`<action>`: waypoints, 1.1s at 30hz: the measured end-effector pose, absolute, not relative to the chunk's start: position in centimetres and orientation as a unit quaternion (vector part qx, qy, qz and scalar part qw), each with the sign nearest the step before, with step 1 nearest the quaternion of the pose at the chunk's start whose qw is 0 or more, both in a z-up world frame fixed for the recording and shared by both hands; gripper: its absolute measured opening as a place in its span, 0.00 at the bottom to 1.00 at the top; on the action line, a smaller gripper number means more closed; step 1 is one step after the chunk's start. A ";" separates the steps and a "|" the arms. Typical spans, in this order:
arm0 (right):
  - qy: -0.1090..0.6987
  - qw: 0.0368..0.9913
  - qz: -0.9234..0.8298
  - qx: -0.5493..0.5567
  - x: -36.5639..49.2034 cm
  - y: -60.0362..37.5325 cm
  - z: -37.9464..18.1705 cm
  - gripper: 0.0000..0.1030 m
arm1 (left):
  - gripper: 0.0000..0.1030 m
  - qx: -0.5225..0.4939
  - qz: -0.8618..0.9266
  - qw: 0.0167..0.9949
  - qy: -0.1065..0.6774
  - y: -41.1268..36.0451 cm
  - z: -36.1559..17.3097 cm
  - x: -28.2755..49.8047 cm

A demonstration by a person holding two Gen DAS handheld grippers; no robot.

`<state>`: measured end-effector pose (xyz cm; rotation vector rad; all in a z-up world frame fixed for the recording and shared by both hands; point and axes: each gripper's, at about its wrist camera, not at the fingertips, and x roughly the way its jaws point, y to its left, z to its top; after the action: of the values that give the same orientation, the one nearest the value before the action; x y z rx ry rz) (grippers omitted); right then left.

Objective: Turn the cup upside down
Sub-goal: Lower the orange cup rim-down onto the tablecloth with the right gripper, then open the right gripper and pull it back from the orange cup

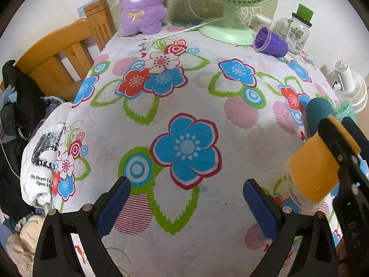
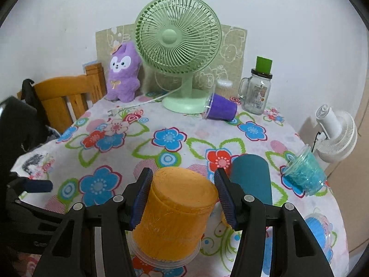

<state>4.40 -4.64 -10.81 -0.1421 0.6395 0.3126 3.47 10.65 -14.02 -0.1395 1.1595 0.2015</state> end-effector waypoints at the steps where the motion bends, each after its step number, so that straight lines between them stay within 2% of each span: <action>1: 0.309 0.936 0.152 -0.077 4.3 -4.4 -11.2 0.57 | 0.96 -0.066 0.095 0.830 0.546 10.7 -14.1 3.4; 9: 0.277 0.940 0.147 -0.132 2.4 -3.4 -12.8 0.58 | 0.96 -0.055 0.106 0.823 0.555 11.0 -15.5 2.4; 11: 0.291 0.935 0.154 -0.132 2.3 -3.4 -13.0 0.60 | 0.96 -0.055 0.106 0.821 0.559 11.2 -15.7 2.1; 13: 0.314 0.928 0.157 -0.122 2.5 -3.7 -13.2 0.65 | 0.96 -0.052 0.107 0.818 0.563 11.2 -15.8 1.6; 15: 0.327 0.926 0.154 -0.111 2.5 -4.0 -13.1 0.75 | 0.96 -0.052 0.110 0.814 0.568 11.3 -15.8 1.2; 18: 0.342 0.923 0.151 -0.090 2.6 -4.5 -12.7 0.83 | 0.96 -0.065 0.110 0.809 0.574 11.5 -15.5 0.7; 24: 0.388 0.907 0.159 -0.044 3.2 -5.9 -11.0 0.84 | 0.96 -0.079 0.101 0.804 0.580 10.9 -13.8 0.5; 33: 0.408 0.900 0.148 -0.025 3.3 -8.3 -6.3 0.87 | 0.96 -0.079 0.094 0.813 0.569 8.4 -8.9 0.5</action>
<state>3.32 -8.32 -6.32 -0.0517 0.8451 0.3061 0.46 8.35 -8.88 -0.1684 1.2149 0.2002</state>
